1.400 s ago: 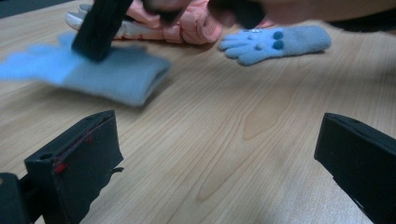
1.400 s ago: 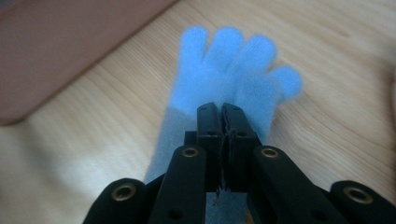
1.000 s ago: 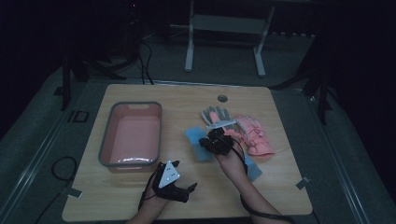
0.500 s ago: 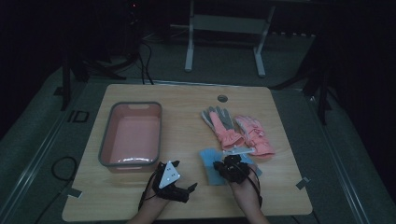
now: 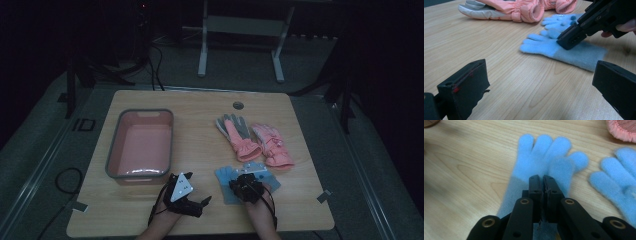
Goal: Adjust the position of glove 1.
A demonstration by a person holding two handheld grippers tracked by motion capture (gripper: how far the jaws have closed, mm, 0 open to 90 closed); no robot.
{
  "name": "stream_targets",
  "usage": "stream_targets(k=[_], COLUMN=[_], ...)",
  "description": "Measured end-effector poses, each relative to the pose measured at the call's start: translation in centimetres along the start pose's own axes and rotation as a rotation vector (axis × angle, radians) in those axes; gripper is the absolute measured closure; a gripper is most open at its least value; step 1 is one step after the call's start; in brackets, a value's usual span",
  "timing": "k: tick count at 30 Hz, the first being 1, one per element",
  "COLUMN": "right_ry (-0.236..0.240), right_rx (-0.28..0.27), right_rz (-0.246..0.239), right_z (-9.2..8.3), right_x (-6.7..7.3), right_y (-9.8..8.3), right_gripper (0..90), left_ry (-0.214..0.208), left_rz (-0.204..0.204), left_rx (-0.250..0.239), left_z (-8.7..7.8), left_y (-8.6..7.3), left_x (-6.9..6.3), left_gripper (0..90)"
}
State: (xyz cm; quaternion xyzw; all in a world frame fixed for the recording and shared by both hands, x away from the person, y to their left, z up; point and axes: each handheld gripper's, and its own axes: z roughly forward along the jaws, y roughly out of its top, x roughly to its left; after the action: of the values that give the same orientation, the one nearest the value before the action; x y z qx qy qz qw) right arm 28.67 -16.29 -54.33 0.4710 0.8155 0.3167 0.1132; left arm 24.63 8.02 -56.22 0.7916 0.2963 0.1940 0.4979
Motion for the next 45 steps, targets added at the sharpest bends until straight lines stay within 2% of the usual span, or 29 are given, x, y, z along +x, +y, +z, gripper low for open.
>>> stream_targets(k=[9, 11, 12, 13, 15, 18, 19, 20, 21, 22, 23, 25, 26, 28, 31, 33, 37, 41, 43, 45], right_ry=[-0.012, -0.02, -0.012, -0.012, 0.0, 0.025, 0.037, 0.05, 0.052, 0.056, 0.056, 0.07, 0.07, 0.079, 0.08, 0.079, 0.079, 0.121, 0.117, 0.124], right_rx=[-0.038, -0.057, -0.07, -0.07, -0.084, -0.126, -0.142, -0.157, -0.154, -0.146, -0.146, -0.121, -0.121, -0.064, 0.002, 0.04, 0.076, 0.099, 0.12, 0.117], right_rz=[0.047, 0.059, 0.069, 0.069, 0.061, 0.013, -0.013, -0.062, -0.157, -0.183, -0.183, -0.231, -0.231, -0.284, -0.319, -0.357, -0.369, -0.376, -0.373, -0.361], right_z=[0.3, 0.4, 0.4, 0.4, 0.0, -1.5, -2.1, -2.7, -3.7, -3.9, -3.9, -4.4, -4.4, -4.5, -4.5, -4.4, -3.9, -3.1, -2.5, -2.3], right_x=[0.1, 0.2, 0.3, 0.3, 0.2, -0.7, -1.3, -1.9, -3.4, -3.9, -3.9, -5.4, -5.4, -7.8, -9.6, -10.2, -11.1, -11.5, -11.6, -11.8], right_y=[-0.2, -0.2, -0.1, -0.1, 0.1, 0.9, 1.3, 1.6, 2.0, 2.1, 2.1, 2.1, 2.1, 1.8, 1.7, 1.6, 1.7, 1.4, 1.1, 0.9], right_gripper=[83.1, 80.6, 75.3, 75.3, 72.3, 71.0, 71.0, 70.7, 71.3, 71.6, 71.6, 71.8, 71.8, 71.5, 70.7, 69.7, 67.9, 66.2, 66.0, 67.0], left_ry=[0.001, 0.0, -0.001, -0.001, -0.002, -0.005, -0.006, -0.005, -0.005, -0.005, -0.005, -0.005, -0.005, -0.003, -0.003, -0.003, -0.004, -0.005, -0.005, -0.005], left_rz=[-0.001, -0.002, -0.001, 0.0, 0.001, 0.002, 0.002, 0.004, 0.001, 0.001, -0.001, -0.003, -0.003, -0.003, -0.001, -0.003, -0.006, -0.005, -0.006, -0.006], left_rx=[0.0, 0.0, 0.0, 0.0, -0.001, 0.0, 0.0, 0.0, 0.0, 0.0, 0.001, 0.002, 0.002, 0.002, 0.002, 0.002, 0.001, 0.002, 0.002, 0.002], left_z=[0.0, 0.0, 0.0, 0.0, 0.0, 0.0, 0.0, 0.0, 0.0, 0.0, 0.0, 0.0, 0.0, 0.0, 0.0, 0.0, 0.0, 0.0, 0.0, 0.0], left_y=[0.0, 0.0, 0.0, 0.0, 0.0, 0.0, 0.0, 0.0, 0.0, 0.0, 0.0, 0.0, 0.0, 0.0, 0.0, 0.0, 0.0, 0.0, 0.0, 0.0], left_x=[0.0, 0.0, 0.0, 0.0, 0.0, 0.0, 0.0, 0.0, 0.0, 0.0, 0.0, 0.1, 0.1, 0.0, 0.0, 0.0, 0.1, 0.1, 0.1, 0.1], left_gripper=[0.5, 0.5, 0.5, 0.5, 0.5, 0.5, 0.5, 0.5, 0.5, 0.5, 0.5, 0.5, 0.5, 0.5, 0.5, 0.5, 0.5, 0.5, 0.5, 0.5])
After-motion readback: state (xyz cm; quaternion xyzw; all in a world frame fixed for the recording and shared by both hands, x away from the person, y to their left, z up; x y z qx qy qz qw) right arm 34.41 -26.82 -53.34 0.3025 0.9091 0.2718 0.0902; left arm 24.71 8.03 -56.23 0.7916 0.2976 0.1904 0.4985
